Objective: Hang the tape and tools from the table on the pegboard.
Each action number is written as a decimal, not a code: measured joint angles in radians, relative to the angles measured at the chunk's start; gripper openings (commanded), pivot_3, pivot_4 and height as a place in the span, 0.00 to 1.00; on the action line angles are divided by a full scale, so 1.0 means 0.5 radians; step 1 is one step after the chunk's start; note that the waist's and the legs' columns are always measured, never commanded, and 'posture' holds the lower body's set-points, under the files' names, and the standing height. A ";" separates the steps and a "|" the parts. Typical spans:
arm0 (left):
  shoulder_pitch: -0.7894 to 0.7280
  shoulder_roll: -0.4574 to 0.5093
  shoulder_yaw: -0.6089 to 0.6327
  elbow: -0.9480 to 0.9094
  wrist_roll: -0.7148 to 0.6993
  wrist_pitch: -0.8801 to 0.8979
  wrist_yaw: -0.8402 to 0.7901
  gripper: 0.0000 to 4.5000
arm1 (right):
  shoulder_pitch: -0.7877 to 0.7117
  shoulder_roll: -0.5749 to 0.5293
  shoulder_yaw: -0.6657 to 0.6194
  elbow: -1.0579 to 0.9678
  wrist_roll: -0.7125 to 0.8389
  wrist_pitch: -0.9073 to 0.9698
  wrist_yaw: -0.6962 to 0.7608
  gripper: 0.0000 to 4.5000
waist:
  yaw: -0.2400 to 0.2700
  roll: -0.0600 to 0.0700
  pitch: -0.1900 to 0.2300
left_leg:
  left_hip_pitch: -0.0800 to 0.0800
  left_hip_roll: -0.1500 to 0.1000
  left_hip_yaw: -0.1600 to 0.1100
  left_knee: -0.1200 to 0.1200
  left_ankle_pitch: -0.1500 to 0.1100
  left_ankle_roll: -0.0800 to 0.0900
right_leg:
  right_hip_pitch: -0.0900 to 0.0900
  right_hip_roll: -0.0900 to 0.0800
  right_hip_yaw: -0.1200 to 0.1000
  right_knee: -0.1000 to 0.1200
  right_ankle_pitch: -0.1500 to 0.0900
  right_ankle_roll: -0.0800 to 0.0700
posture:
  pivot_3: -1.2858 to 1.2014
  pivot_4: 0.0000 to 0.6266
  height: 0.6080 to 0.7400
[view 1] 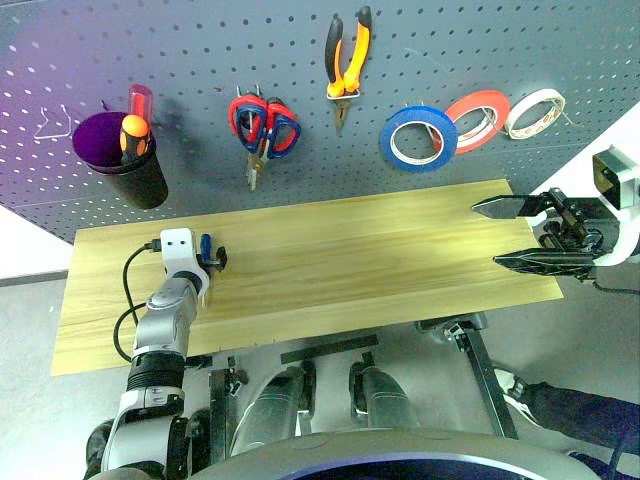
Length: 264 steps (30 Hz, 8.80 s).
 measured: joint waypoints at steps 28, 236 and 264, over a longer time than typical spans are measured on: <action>-0.079 -0.013 -0.027 0.009 0.003 -0.006 0.058 0.26 | 0.096 -0.046 -0.086 -0.129 -0.016 0.149 -0.001 1.00 | -0.050 0.003 0.101 | -0.001 0.000 0.003 0.000 -0.001 0.003 | -0.001 -0.003 0.000 -0.002 0.000 0.000 | 0.42 0.71 0.89; -0.073 0.408 0.220 -0.763 -0.148 -0.855 -0.220 1.00 | -0.473 0.106 0.403 0.501 0.061 -0.286 0.001 1.00 | 0.035 0.019 -0.173 | 0.005 -0.003 0.010 0.011 0.018 -0.030 | -0.002 -0.001 0.004 0.001 0.032 0.015 | 0.49 0.29 0.89; -0.305 0.365 -0.157 -1.488 -0.979 0.049 -0.752 1.00 | -0.468 0.126 0.402 0.456 0.066 -0.267 0.001 1.00 | 0.028 0.019 -0.173 | 0.005 -0.003 0.011 0.012 0.021 -0.035 | 0.000 0.000 0.005 0.002 0.032 0.015 | 0.49 0.31 0.89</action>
